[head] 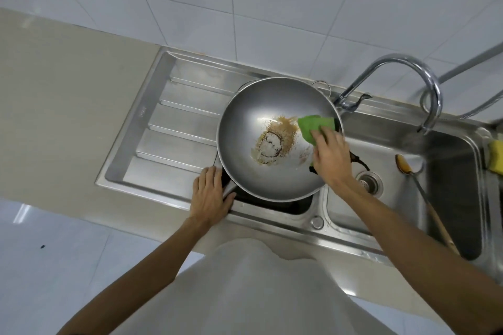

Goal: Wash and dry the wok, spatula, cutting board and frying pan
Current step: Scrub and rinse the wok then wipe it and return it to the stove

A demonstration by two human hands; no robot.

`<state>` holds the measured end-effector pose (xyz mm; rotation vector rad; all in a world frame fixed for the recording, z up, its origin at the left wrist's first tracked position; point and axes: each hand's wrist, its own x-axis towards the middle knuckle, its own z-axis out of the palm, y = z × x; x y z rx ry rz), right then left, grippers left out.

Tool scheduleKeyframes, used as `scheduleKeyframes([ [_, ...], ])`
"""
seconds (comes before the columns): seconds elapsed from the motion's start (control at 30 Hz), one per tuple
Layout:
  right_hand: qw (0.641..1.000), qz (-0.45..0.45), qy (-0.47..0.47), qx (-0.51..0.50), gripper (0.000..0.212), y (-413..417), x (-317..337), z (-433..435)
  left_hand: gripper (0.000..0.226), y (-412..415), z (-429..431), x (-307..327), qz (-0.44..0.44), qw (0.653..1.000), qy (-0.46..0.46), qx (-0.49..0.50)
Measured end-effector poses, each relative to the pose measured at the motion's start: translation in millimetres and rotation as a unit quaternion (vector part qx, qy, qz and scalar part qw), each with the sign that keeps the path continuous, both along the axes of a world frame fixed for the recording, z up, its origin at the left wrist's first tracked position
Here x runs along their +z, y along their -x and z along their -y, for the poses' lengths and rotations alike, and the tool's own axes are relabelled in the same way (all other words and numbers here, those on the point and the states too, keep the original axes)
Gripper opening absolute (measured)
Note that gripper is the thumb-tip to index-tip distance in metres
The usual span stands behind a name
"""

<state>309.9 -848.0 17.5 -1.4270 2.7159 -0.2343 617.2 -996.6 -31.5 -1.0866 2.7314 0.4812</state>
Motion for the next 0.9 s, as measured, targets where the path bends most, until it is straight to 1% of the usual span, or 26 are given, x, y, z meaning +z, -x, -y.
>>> scheduleKeyframes([
  [0.07, 0.986, -0.004, -0.160, 0.040, 0.050, 5, -13, 3, 0.083, 0, 1, -4, 0.005, 1.000, -0.014, 0.009],
  [0.1, 0.974, -0.006, -0.220, 0.047, 0.049, 6, -21, 4, 0.086, 0, 2, -5, 0.007, 1.000, -0.024, 0.016],
  [0.13, 0.968, -0.011, -0.247, 0.048, 0.047, 6, -26, 4, 0.089, 0, 3, -6, 0.008, 0.999, -0.035, 0.024],
  [0.2, 0.968, -0.021, -0.249, 0.038, 0.042, 6, -28, 12, 0.098, 0, 4, -7, 0.003, 0.997, -0.058, 0.045],
  [0.23, 0.970, -0.028, -0.238, 0.038, 0.044, 7, -28, 18, 0.102, 0, 5, -7, -0.002, 0.996, -0.067, 0.055],
  [0.33, 0.972, -0.028, -0.221, 0.077, 0.066, 14, -31, 33, 0.108, 6, 9, -6, -0.018, 0.996, -0.065, 0.055],
  [0.43, 0.960, -0.009, -0.250, 0.129, 0.070, 20, -39, 32, 0.113, 19, 11, -5, -0.003, 0.997, -0.068, 0.025],
  [0.5, 0.954, -0.026, -0.273, 0.117, 0.069, 22, -43, 29, 0.116, 24, 12, -7, 0.024, 0.997, -0.068, 0.011],
  [0.57, 0.956, -0.046, -0.276, 0.089, 0.068, 22, -44, 27, 0.118, 23, 12, -10, 0.042, 0.997, -0.061, 0.016],
  [0.67, 0.960, -0.060, -0.263, 0.075, 0.068, 27, -54, 25, 0.124, 21, 13, -20, 0.032, 0.997, -0.051, 0.050],
  [0.77, 0.964, -0.052, -0.247, 0.083, 0.069, 27, -71, 26, 0.125, 22, 15, -29, 0.027, 0.998, -0.039, 0.050],
  [0.9, 0.970, 0.022, -0.227, 0.082, 0.071, -11, -91, 33, 0.123, 22, 16, -38, 0.021, 0.998, -0.043, 0.032],
])
